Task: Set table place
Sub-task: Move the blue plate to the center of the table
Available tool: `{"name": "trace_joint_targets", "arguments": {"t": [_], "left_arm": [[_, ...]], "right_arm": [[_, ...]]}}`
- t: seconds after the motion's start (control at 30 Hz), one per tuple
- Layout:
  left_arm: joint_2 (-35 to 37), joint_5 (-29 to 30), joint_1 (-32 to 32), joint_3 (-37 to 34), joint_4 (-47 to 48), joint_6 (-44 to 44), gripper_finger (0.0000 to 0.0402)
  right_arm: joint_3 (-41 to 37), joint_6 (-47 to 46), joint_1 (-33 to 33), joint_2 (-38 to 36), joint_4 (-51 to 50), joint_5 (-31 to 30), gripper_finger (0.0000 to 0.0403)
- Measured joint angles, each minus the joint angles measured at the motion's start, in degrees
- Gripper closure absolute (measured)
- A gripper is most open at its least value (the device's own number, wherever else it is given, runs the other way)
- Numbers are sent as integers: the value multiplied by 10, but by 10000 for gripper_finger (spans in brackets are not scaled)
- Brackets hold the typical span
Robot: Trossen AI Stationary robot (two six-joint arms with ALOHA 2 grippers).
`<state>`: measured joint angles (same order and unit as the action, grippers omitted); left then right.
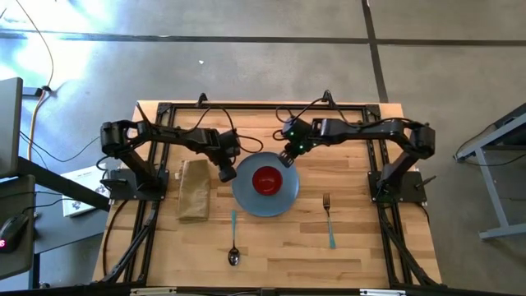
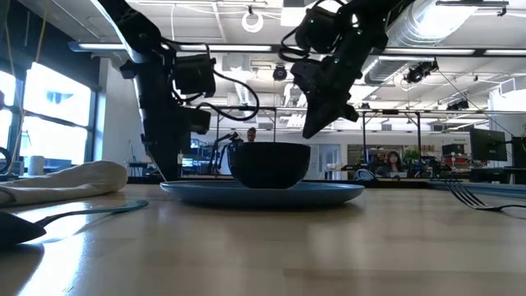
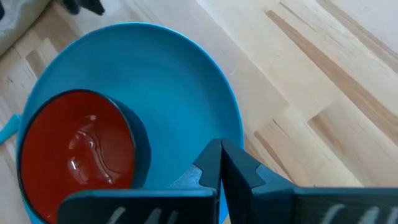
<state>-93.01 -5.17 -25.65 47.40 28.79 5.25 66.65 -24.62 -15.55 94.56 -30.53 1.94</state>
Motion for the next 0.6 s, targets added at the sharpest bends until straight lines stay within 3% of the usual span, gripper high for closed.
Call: {"name": "trace_joint_targets", "arguments": {"t": [0.6], "left_arm": [[0,6,56,0,-54,53,401]], "right_arm": [[0,2,0,-81,-8,-25,403]]}}
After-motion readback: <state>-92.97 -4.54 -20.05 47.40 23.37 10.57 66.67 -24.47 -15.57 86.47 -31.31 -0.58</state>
